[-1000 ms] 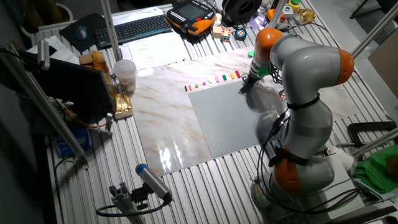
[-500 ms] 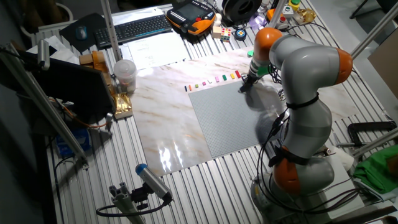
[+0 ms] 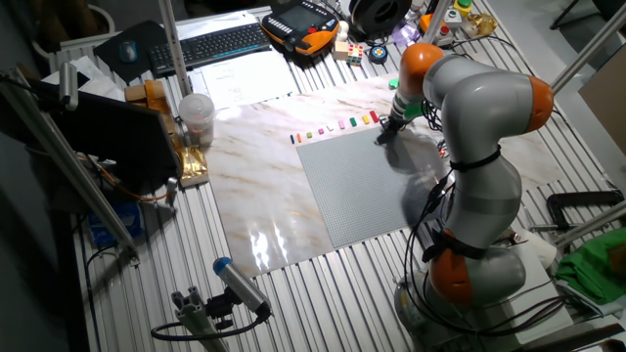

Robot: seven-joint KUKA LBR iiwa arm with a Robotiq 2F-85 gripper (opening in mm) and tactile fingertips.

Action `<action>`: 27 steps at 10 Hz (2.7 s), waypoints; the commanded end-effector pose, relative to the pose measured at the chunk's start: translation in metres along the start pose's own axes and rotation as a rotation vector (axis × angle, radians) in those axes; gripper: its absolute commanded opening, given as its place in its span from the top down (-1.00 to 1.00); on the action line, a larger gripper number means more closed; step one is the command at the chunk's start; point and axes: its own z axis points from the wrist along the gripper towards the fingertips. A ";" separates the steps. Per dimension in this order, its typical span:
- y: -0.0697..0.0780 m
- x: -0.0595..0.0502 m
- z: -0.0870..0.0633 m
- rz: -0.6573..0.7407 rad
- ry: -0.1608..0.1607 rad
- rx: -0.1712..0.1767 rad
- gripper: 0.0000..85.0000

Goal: Build with small Lego blocks

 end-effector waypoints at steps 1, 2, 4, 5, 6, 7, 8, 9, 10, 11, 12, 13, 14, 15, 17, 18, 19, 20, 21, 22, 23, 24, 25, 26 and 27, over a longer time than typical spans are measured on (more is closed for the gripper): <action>0.000 0.000 0.000 0.000 0.000 0.001 0.98; 0.000 0.000 0.000 -0.002 0.000 0.001 0.98; 0.000 0.000 0.001 -0.002 0.003 0.001 0.98; 0.000 0.001 0.001 -0.002 0.004 0.001 0.98; 0.000 0.001 0.001 -0.002 0.004 0.001 0.98; 0.000 0.001 0.002 -0.005 0.004 0.001 0.98; 0.000 0.002 0.002 -0.005 0.004 0.000 0.98; 0.000 0.002 0.002 -0.005 0.004 0.000 0.98; 0.001 0.003 0.003 -0.003 0.004 -0.002 0.98; 0.001 0.003 0.004 -0.003 0.004 -0.002 0.98; 0.001 0.002 0.004 -0.003 0.003 -0.002 0.98; 0.001 0.002 0.004 -0.003 0.001 -0.002 0.98; 0.001 0.002 0.004 -0.003 0.001 -0.002 0.98; 0.001 0.001 0.005 -0.003 0.001 -0.002 0.98; 0.001 0.001 0.005 -0.003 0.001 -0.003 0.98; 0.001 0.001 0.005 -0.002 0.001 -0.003 0.98; 0.001 0.001 0.005 -0.001 0.003 -0.006 0.98; 0.001 0.001 0.005 0.000 -0.002 -0.006 0.72; 0.001 0.001 0.005 0.005 -0.012 -0.003 0.35; 0.001 0.001 0.005 0.009 -0.015 0.000 0.14; 0.002 0.001 0.005 0.010 -0.017 0.001 -0.01; 0.002 0.001 0.005 0.010 -0.019 0.001 -0.01; 0.002 0.001 0.004 0.010 -0.019 0.001 -0.02; 0.002 0.000 0.003 0.012 -0.019 0.002 -0.03; 0.002 0.000 0.003 0.012 -0.019 0.002 -0.04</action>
